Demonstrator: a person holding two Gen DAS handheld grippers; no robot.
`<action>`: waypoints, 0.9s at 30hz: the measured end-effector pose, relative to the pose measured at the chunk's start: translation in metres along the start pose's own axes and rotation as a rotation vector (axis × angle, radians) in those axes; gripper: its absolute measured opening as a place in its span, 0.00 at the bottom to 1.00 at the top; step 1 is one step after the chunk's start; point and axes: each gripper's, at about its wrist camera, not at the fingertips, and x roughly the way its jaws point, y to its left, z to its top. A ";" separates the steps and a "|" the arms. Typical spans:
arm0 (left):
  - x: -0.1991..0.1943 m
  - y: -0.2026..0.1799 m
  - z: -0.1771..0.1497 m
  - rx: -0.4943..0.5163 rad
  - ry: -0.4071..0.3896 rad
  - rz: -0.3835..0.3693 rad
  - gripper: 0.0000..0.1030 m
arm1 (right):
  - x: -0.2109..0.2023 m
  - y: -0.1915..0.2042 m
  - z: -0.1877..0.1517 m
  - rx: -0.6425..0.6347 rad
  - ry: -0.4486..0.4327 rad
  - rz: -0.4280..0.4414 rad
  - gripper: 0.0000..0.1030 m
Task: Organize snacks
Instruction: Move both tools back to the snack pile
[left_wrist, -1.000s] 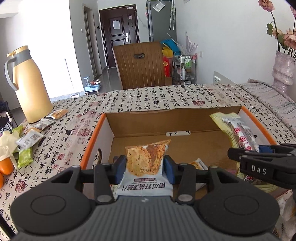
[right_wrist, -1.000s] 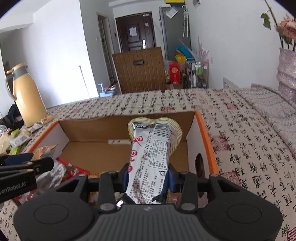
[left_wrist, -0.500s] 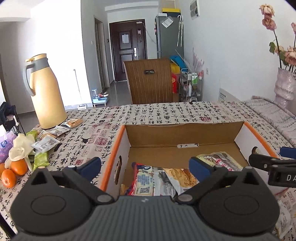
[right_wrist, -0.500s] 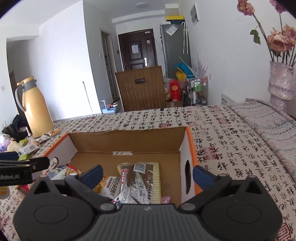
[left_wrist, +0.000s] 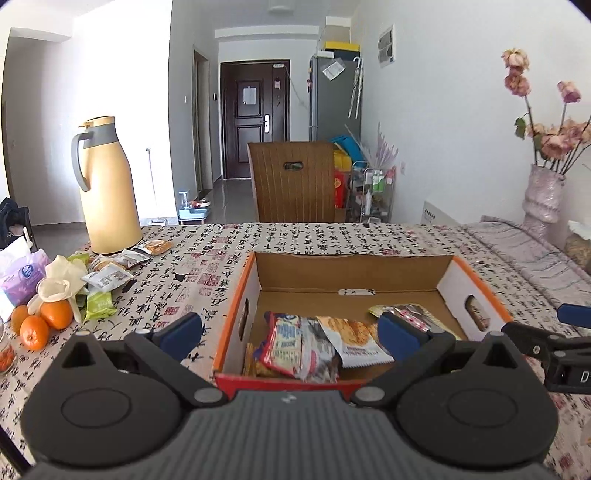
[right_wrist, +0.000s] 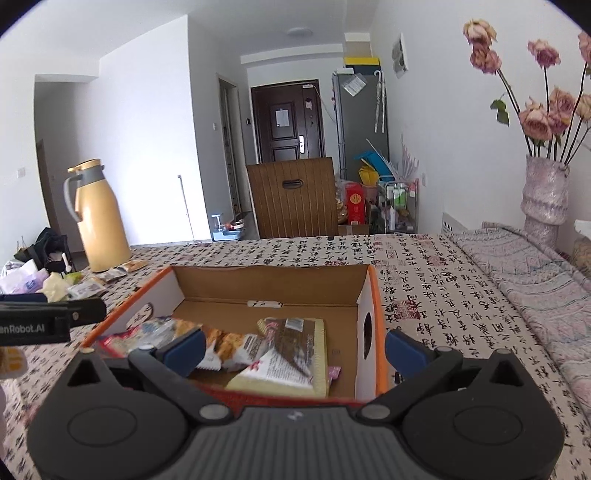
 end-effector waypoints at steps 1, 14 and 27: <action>-0.006 0.001 -0.003 -0.002 -0.004 -0.006 1.00 | -0.006 0.002 -0.003 -0.004 -0.003 0.002 1.00; -0.062 0.016 -0.046 0.011 -0.017 -0.022 1.00 | -0.055 0.019 -0.056 -0.036 0.091 -0.040 1.00; -0.097 0.024 -0.097 -0.033 0.008 -0.079 1.00 | -0.093 0.038 -0.111 0.025 0.188 -0.104 1.00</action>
